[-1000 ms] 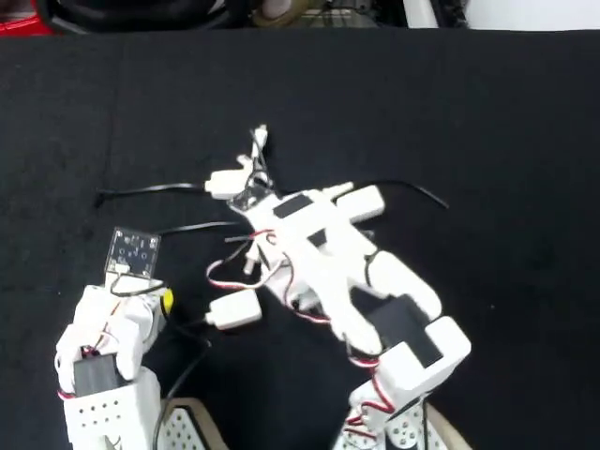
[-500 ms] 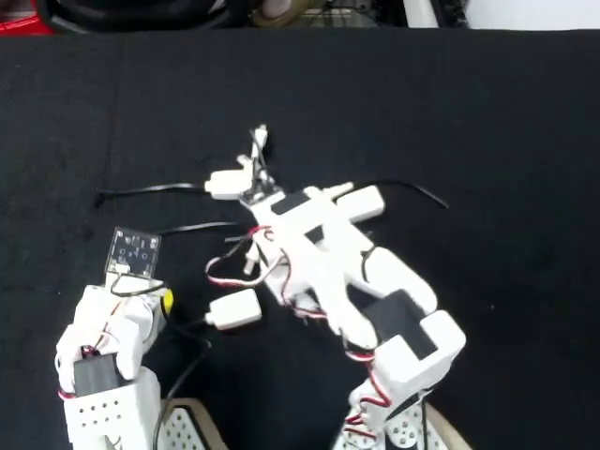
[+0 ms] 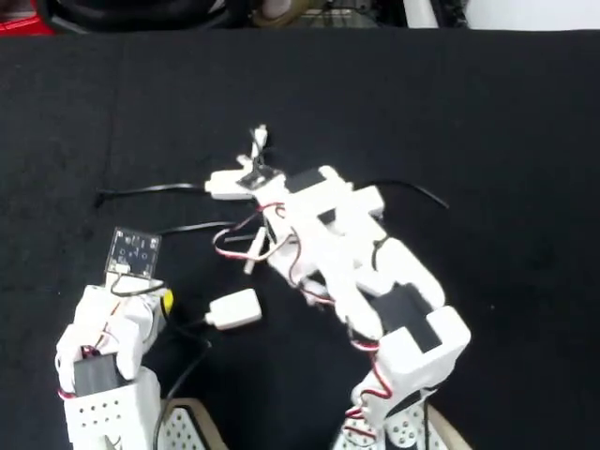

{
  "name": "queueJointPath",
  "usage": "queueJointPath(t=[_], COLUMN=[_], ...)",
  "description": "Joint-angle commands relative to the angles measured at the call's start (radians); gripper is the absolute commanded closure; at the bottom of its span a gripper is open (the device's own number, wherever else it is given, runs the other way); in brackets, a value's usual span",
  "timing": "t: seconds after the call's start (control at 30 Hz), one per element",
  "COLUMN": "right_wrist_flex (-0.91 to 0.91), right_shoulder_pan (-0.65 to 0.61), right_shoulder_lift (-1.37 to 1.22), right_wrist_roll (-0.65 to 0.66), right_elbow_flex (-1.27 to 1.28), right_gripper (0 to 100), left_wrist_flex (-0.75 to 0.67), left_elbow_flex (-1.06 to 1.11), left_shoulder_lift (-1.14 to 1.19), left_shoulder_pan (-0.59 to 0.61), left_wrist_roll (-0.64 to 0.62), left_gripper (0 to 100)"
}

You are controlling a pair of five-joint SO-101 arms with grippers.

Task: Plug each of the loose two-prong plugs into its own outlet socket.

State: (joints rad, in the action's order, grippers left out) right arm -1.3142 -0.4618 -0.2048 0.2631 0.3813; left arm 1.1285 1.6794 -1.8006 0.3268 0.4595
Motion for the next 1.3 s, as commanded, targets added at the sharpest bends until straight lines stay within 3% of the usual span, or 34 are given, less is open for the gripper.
queueJointPath(t=[0.0, 0.33, 0.57, 0.87, 1.07, 1.27], right_wrist_flex=[-0.002, -0.216, -0.115, 0.005, 0.044, 0.046], right_shoulder_pan=[-0.005, 0.058, 0.077, 0.028, -0.072, -0.077], right_shoulder_lift=[0.047, 0.053, 0.045, 0.045, 0.045, 0.044], right_wrist_roll=[0.032, 0.038, 0.038, 0.023, -0.078, -0.143], right_elbow_flex=[0.012, -0.094, 0.001, 0.125, 0.166, 0.168], right_gripper=[91.5, 76.3, 88.4, 88.9, 88.9, 89.0], left_wrist_flex=[-0.011, -0.011, -0.011, -0.011, -0.011, -0.011], left_elbow_flex=[0.008, 0.008, 0.008, 0.008, 0.008, 0.008], left_shoulder_lift=[-0.009, -0.009, -0.009, -0.009, -0.009, -0.009], left_shoulder_pan=[0.001, 0.001, 0.001, 0.001, 0.001, 0.001], left_wrist_roll=[0.005, 0.005, 0.005, 0.005, 0.005, 0.005], left_gripper=[73, 73, 73, 73, 73, 73])
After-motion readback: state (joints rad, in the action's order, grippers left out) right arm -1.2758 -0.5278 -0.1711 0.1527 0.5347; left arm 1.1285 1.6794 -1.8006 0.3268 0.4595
